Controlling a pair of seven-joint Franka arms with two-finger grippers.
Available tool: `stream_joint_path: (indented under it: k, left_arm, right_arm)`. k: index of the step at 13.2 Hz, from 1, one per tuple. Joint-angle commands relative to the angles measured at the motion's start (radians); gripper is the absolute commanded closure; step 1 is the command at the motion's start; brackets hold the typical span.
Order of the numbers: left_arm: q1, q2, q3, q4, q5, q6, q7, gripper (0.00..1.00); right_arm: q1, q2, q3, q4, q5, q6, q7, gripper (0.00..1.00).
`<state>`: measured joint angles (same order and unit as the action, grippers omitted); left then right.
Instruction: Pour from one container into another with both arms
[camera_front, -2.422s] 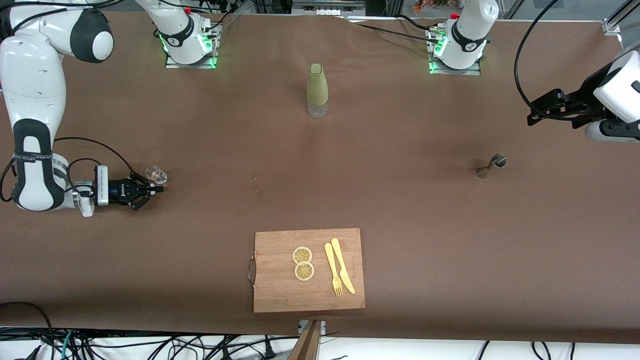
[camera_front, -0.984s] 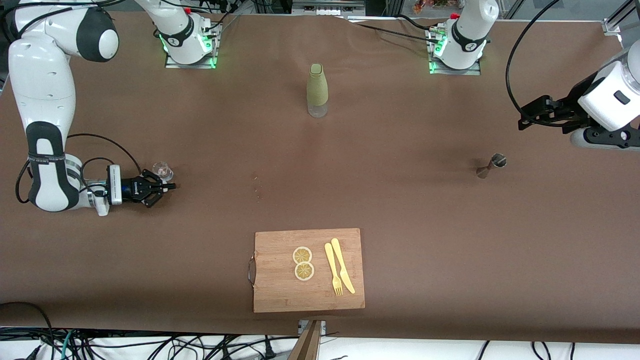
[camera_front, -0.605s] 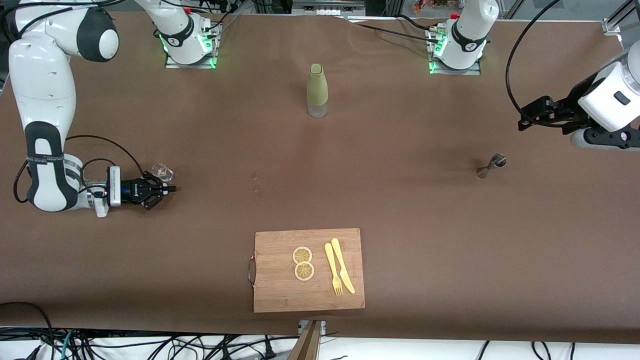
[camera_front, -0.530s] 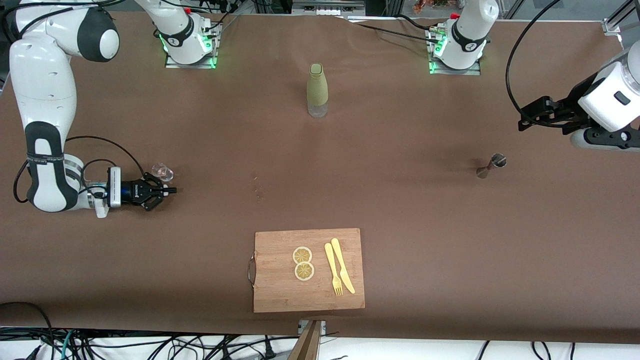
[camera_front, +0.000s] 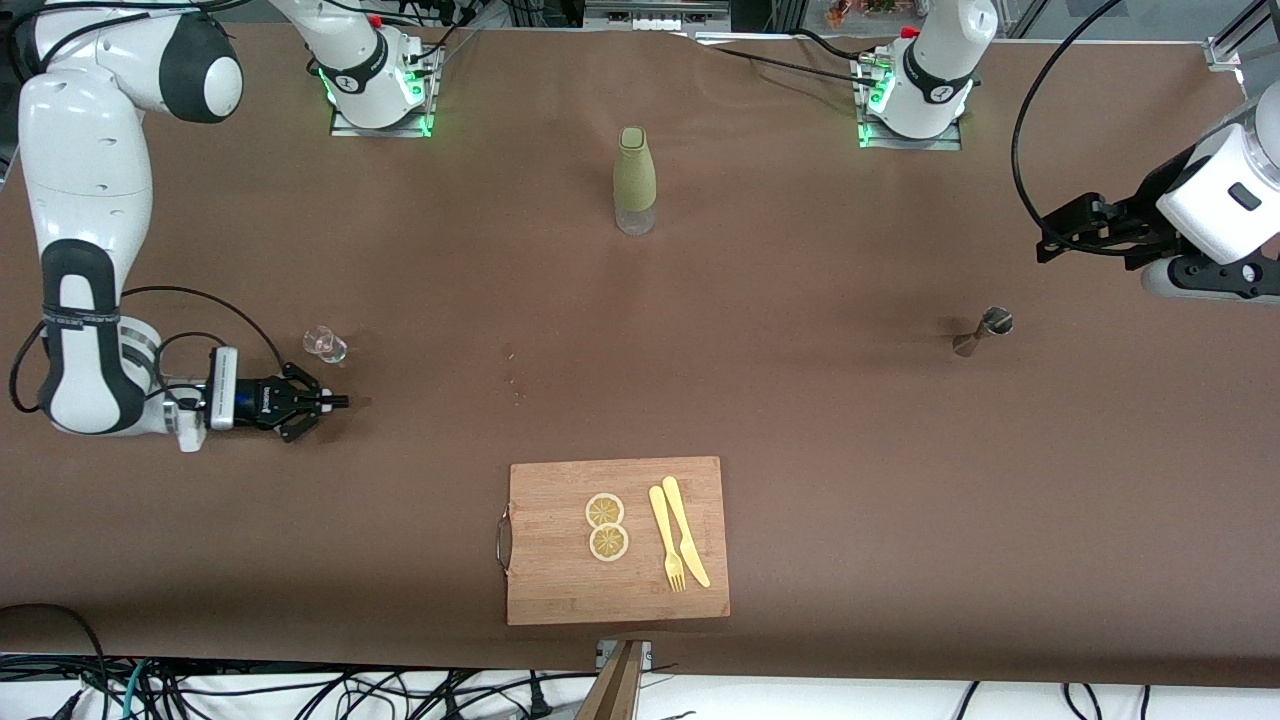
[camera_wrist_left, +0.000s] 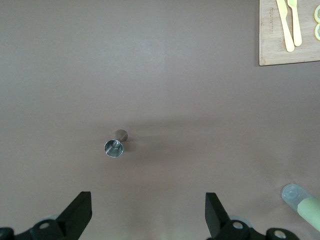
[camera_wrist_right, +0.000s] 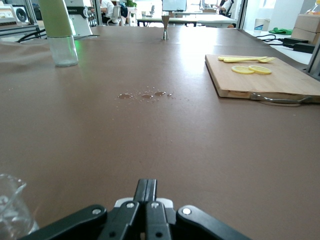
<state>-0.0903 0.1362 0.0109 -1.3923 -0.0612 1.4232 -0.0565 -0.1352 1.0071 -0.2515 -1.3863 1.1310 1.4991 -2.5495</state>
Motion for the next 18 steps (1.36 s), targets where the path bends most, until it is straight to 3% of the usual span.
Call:
stream_joint_path:
  k: [1, 3, 6, 8, 10, 12, 16, 18]
  left_arm:
    - [-0.006, 0.013, 0.000, 0.026, 0.018, 0.000, 0.000, 0.00]
    - [-0.006, 0.013, 0.000, 0.026, 0.018, 0.002, 0.000, 0.00]
    - [-0.006, 0.028, 0.000, 0.044, 0.018, 0.002, 0.001, 0.00]
    - [-0.005, 0.034, 0.000, 0.053, 0.017, 0.002, 0.004, 0.00]
    - [-0.006, 0.040, 0.000, 0.058, 0.015, 0.002, 0.003, 0.00]
    - [-0.006, 0.042, 0.000, 0.058, 0.015, 0.002, 0.003, 0.00]
    - [-0.005, 0.042, 0.000, 0.059, 0.015, 0.002, 0.003, 0.00]
    - [-0.006, 0.042, 0.000, 0.059, 0.017, 0.002, 0.003, 0.00]
  right_arm:
    - [-0.004, -0.005, -0.005, 0.000, 0.000, -0.002, 0.009, 1.00]
    - [-0.004, -0.013, -0.006, -0.013, -0.011, -0.035, 0.137, 1.00]
    - [-0.009, -0.088, -0.011, -0.011, -0.137, -0.089, 0.320, 1.00]
    - [-0.007, -0.123, -0.011, -0.008, -0.175, -0.096, 0.409, 1.00]
    - [-0.004, -0.162, 0.000, -0.007, -0.314, -0.074, 0.550, 1.00]
    - [-0.003, -0.189, 0.032, -0.007, -0.436, -0.024, 0.699, 1.00]
    - [0.032, -0.220, 0.055, -0.010, -0.523, 0.105, 0.879, 1.00]
    - [0.039, -0.220, 0.101, -0.010, -0.560, 0.202, 0.931, 1.00]
